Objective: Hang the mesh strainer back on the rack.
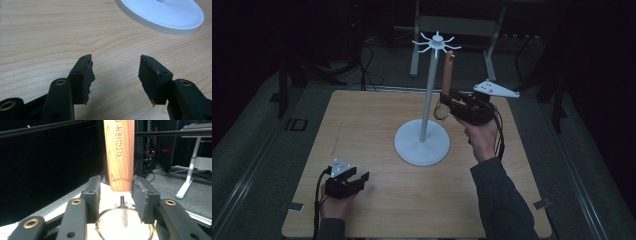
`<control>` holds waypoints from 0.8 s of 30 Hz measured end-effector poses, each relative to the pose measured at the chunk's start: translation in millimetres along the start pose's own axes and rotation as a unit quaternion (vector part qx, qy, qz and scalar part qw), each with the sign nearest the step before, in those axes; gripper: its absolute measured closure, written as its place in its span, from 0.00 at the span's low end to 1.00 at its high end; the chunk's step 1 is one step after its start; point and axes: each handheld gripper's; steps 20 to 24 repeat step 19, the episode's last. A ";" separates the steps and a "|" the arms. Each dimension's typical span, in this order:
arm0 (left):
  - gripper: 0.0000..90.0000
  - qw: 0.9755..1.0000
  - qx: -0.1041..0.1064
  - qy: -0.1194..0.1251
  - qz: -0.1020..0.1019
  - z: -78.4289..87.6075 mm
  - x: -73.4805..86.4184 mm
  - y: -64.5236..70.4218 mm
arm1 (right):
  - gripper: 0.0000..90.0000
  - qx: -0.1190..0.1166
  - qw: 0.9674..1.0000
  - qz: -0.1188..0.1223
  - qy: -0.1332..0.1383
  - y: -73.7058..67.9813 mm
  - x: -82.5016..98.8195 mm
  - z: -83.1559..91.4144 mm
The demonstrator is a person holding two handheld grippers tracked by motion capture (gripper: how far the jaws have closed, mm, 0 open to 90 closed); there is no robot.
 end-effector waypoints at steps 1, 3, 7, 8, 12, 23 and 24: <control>0.50 1.000 0.000 0.000 0.000 -0.1 0.0 0.0 | 0.58 0.004 1.000 0.001 -0.001 -0.3 0.3 0.3; 0.50 1.000 0.000 0.000 0.000 -0.2 0.0 0.2 | 0.53 0.015 1.000 0.007 -0.002 -0.4 1.0 1.5; 0.50 1.000 0.000 0.000 0.000 -0.4 0.0 0.3 | 0.41 0.042 0.999 0.021 -0.007 -1.4 1.5 4.3; 0.50 1.000 0.000 0.000 0.000 -0.5 0.0 0.4 | 0.36 0.055 0.998 0.029 -0.012 -2.0 1.5 5.6; 0.50 1.000 -0.001 0.000 0.000 -0.6 0.0 0.5 | 0.32 0.064 0.997 0.036 -0.019 -2.6 1.9 7.5; 0.50 1.000 -0.001 0.000 0.000 -0.4 -0.3 0.1 | 0.30 0.069 0.996 0.047 -0.032 -2.7 6.8 10.7; 0.50 1.000 -0.001 0.000 0.000 -0.4 -0.3 0.1 | 0.30 0.069 0.996 0.047 -0.032 -2.7 6.8 10.7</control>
Point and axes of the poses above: each handheld gripper's, and its own axes: z roughly backward along the jaws, x roughly out of its underside, y roughly to its right, and after that the axes turned 6 degrees about z, right-handed
